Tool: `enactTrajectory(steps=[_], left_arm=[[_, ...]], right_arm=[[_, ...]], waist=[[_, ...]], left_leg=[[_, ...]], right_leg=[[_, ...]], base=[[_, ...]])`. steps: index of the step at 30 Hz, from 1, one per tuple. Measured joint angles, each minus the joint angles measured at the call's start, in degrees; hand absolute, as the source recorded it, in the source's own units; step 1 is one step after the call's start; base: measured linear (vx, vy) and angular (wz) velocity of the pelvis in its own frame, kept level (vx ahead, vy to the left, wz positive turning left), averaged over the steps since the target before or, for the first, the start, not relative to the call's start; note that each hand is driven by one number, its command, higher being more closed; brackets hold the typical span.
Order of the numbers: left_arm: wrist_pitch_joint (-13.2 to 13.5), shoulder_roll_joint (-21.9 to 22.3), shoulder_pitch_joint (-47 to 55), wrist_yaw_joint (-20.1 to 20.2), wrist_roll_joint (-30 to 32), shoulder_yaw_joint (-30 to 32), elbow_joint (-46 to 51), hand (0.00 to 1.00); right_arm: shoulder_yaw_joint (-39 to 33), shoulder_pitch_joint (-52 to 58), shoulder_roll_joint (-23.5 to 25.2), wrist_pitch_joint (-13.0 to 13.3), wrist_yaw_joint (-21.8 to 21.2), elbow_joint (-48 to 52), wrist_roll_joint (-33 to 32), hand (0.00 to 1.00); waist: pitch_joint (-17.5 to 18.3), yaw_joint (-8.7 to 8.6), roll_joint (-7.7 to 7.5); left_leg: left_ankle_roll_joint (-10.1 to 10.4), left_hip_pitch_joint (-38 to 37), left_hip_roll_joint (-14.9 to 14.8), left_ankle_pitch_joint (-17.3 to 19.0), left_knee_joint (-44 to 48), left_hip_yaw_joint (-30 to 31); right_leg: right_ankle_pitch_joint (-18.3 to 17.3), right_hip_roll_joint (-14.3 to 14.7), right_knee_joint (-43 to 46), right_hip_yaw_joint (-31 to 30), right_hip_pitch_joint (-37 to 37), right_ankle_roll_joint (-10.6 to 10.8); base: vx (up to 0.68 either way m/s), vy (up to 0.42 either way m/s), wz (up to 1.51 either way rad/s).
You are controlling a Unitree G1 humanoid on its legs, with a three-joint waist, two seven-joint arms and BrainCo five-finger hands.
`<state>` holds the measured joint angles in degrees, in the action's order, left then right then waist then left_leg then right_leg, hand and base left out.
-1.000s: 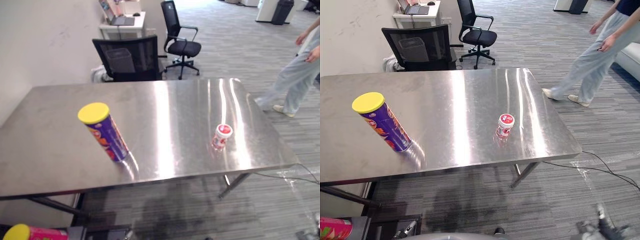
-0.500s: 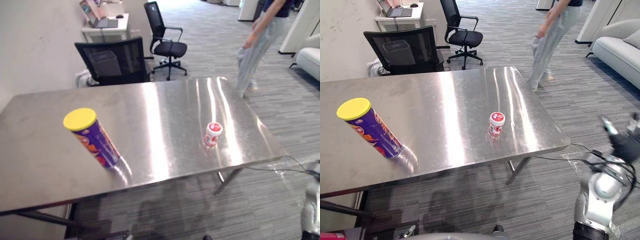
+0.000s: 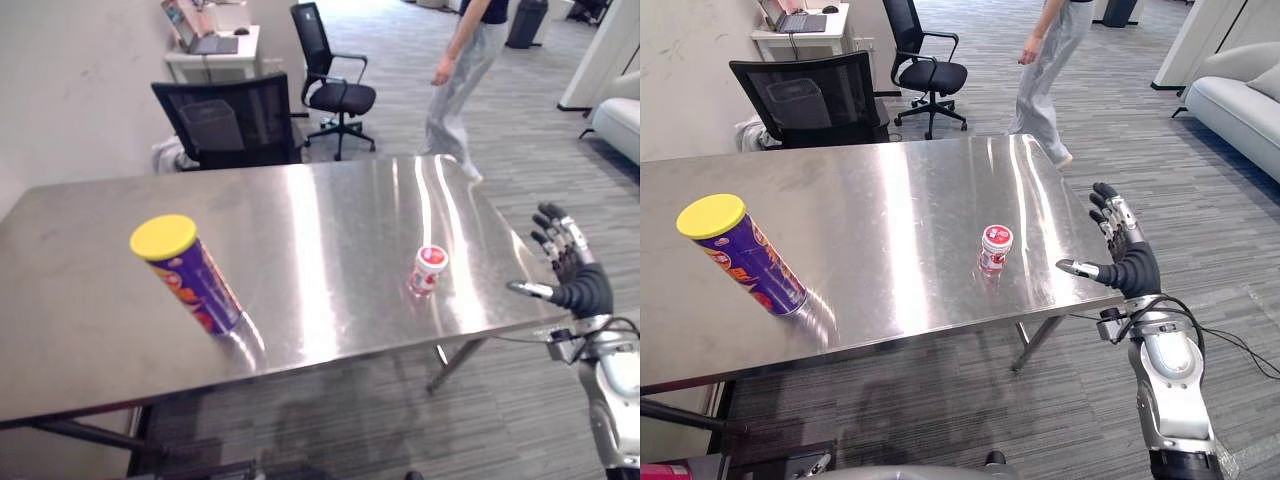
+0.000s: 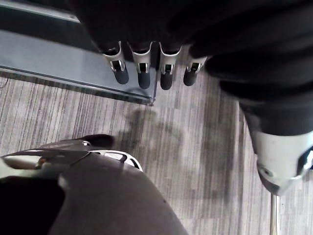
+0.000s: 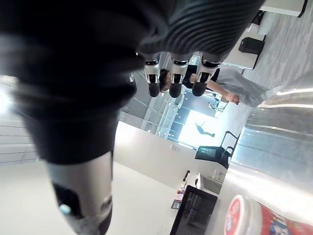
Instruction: Put the gum and the chips on the shelf.
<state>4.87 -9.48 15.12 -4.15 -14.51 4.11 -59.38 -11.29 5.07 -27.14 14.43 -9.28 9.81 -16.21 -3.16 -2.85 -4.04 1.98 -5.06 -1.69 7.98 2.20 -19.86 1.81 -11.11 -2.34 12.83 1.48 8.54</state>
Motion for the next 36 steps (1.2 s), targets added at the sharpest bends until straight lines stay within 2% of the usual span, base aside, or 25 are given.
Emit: enactTrajectory(steps=[13,24,36], left_arm=[[0.0,-0.6,0.1,0.0,0.0,-2.1,0.0,0.00],[-0.1,-0.8,0.3,-0.1,0.0,-3.7,0.1,0.00],[-0.5,-0.7,0.2,-0.6,0.0,-4.7,0.7,0.00]], right_arm=[[2.9,0.0,0.0,-0.2,0.8,-9.2,0.0,0.00],[5.1,-1.7,0.6,1.4,4.4,-14.6,0.5,0.00],[7.9,-7.5,1.8,2.1,5.1,-22.9,0.6,0.00]], waist=[[0.3,-0.06,0.18],[0.3,0.14,0.61],[-0.2,1.57,1.34]], left_leg=[[-0.1,0.8,0.0,-0.1,0.2,1.3],[-0.3,0.9,0.1,-0.3,0.9,1.9],[-0.5,1.0,0.4,-1.6,-1.0,3.7]], right_leg=[[0.1,0.0,-0.2,1.3,0.1,0.1],[0.4,-0.2,-0.5,2.1,0.8,-0.1],[0.4,-0.1,-1.0,3.8,1.1,0.0]], base=[[0.00,-0.006,0.04],[-0.04,-0.009,0.03],[-0.01,-0.009,0.07]])
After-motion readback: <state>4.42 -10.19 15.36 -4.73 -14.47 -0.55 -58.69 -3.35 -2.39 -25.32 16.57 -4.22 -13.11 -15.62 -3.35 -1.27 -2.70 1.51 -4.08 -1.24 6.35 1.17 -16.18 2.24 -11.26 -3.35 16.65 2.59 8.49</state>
